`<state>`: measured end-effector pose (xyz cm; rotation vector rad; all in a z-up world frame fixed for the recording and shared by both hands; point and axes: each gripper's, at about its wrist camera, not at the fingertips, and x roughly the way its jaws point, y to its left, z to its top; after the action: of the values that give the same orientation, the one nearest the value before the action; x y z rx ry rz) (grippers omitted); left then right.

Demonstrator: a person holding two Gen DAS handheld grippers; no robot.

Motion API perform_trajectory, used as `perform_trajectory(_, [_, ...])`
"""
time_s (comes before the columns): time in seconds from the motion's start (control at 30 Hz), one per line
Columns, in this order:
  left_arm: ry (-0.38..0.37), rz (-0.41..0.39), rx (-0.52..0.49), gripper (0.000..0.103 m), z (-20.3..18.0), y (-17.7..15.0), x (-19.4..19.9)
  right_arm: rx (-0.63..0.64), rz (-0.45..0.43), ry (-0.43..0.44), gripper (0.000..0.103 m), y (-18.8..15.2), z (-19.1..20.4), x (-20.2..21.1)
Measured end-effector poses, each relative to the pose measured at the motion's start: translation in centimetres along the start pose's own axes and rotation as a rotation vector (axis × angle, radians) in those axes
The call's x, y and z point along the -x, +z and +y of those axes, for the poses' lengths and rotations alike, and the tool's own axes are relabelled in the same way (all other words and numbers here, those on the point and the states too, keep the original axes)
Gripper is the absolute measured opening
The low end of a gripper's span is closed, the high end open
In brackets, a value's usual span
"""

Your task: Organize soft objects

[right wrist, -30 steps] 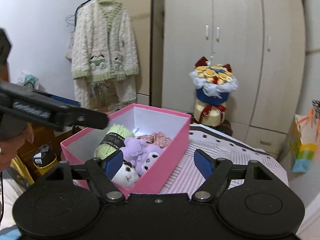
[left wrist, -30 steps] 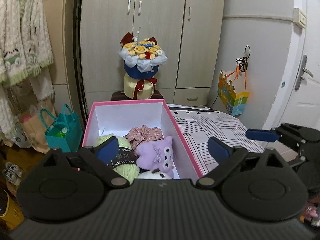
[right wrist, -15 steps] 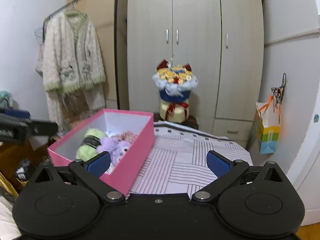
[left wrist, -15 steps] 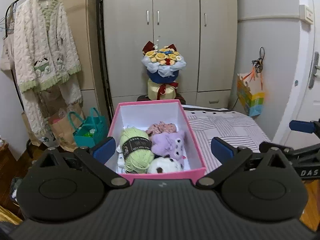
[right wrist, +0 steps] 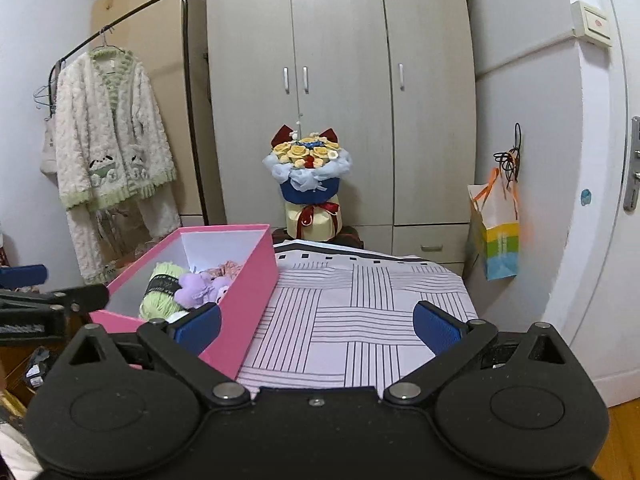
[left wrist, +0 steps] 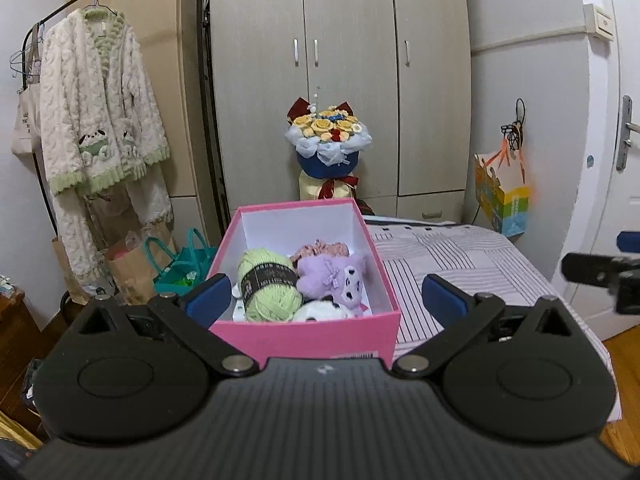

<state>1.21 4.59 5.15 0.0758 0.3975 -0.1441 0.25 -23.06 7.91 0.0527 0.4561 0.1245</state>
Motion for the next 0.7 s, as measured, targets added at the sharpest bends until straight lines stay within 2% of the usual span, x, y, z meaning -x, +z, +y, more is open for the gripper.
perform_trajectory(0.3, [0.006,0.021,0.009,0.103,-0.5,-1.8,-0.6,0.002,-0.005,-0.012,0.103,-1.5,0.5,1.3])
perform_trajectory(0.57, [0.016,0.01,-0.005,0.103,-1.3,-2.9,-1.0,0.051,-0.034,-0.071,0.103,-2.5,1.4,1.3])
perform_trajectory(0.7, [0.014,0.018,0.029,0.103,-1.2,-3.4,-1.3,0.051,-0.043,-0.086,0.103,-2.9,1.5,1.4])
